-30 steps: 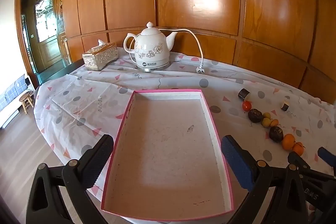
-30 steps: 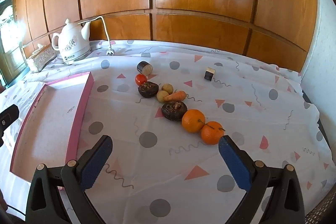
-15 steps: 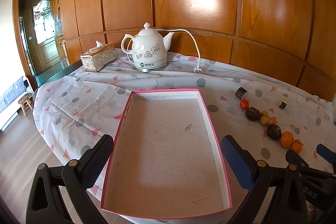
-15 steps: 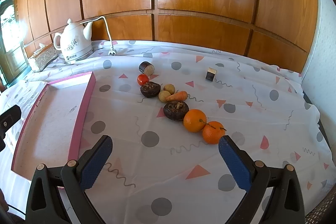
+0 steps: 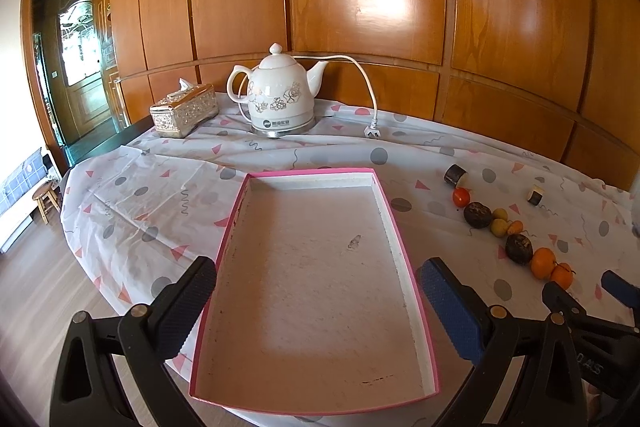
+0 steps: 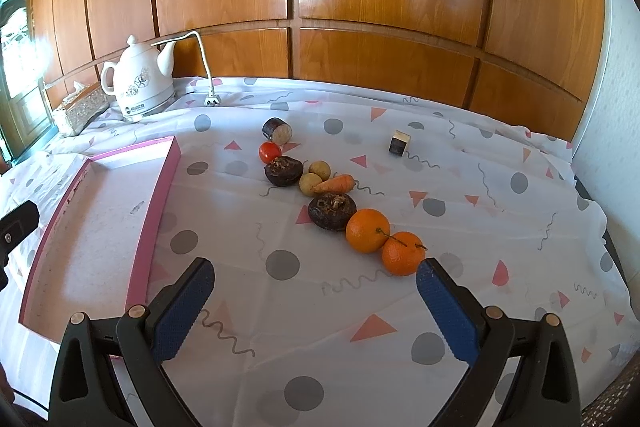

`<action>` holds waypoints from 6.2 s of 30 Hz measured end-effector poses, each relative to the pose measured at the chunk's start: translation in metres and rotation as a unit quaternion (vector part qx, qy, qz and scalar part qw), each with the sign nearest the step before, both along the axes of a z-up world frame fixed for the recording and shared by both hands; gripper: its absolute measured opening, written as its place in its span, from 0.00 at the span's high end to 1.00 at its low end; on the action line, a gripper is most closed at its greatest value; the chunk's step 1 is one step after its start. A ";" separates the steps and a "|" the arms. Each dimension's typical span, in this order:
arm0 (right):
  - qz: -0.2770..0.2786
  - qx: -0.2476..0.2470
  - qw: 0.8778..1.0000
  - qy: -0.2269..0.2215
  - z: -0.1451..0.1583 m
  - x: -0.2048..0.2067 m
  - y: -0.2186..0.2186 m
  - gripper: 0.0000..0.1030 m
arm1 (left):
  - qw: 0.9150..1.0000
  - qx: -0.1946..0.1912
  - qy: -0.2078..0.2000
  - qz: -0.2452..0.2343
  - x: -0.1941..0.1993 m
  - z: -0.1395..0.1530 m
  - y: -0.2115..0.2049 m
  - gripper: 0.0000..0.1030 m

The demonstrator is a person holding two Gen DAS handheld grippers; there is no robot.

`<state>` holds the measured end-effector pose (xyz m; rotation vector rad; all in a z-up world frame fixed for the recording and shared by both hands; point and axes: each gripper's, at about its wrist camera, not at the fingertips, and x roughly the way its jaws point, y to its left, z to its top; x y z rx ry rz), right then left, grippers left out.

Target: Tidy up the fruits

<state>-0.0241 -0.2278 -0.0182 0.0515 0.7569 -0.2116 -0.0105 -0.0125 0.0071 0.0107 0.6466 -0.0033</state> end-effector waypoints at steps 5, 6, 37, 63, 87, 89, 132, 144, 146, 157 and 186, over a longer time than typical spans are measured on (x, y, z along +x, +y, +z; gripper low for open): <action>0.003 -0.002 1.000 -0.001 0.000 0.000 0.002 0.00 | 1.000 0.000 0.001 -0.001 0.000 0.000 0.000 0.00; 0.003 -0.003 1.000 -0.001 0.000 0.000 0.002 0.00 | 1.000 0.000 0.001 -0.001 0.000 0.000 0.000 0.00; 0.008 -0.006 1.000 -0.002 0.000 -0.001 0.004 0.00 | 1.000 0.001 -0.001 -0.002 -0.003 0.000 -0.005 0.00; 0.030 0.005 0.999 0.042 -0.003 0.021 -0.043 0.01 | 0.992 -0.091 0.029 -0.081 0.009 -0.006 -0.002 0.00; -0.117 0.002 0.986 0.120 -0.007 0.038 -0.242 0.02 | 0.982 -0.065 0.088 -0.155 0.033 -0.018 -0.041 0.00; -0.133 0.026 0.983 0.126 -0.012 0.037 -0.253 0.02 | 0.982 -0.062 0.081 -0.156 0.037 -0.016 -0.044 0.00; -0.391 0.170 0.901 0.084 -0.014 -0.027 -0.360 0.08 | 0.947 0.047 0.204 -0.245 0.275 -0.076 -0.209 0.40; -0.395 0.159 0.899 0.099 -0.019 -0.024 -0.362 0.13 | 0.955 -0.056 0.197 -0.216 0.273 -0.059 -0.173 0.69; -0.392 0.158 0.901 0.101 -0.019 -0.023 -0.361 0.14 | 0.958 -0.065 0.194 -0.198 0.263 -0.050 -0.156 0.69; -0.371 0.150 0.911 0.103 -0.017 -0.019 -0.354 0.14 | 0.976 -0.087 0.188 -0.063 0.218 -0.039 -0.014 0.69; -0.341 0.108 0.924 0.131 -0.020 -0.007 -0.338 0.19 | 0.989 -0.072 0.125 0.014 0.109 -0.023 0.073 0.40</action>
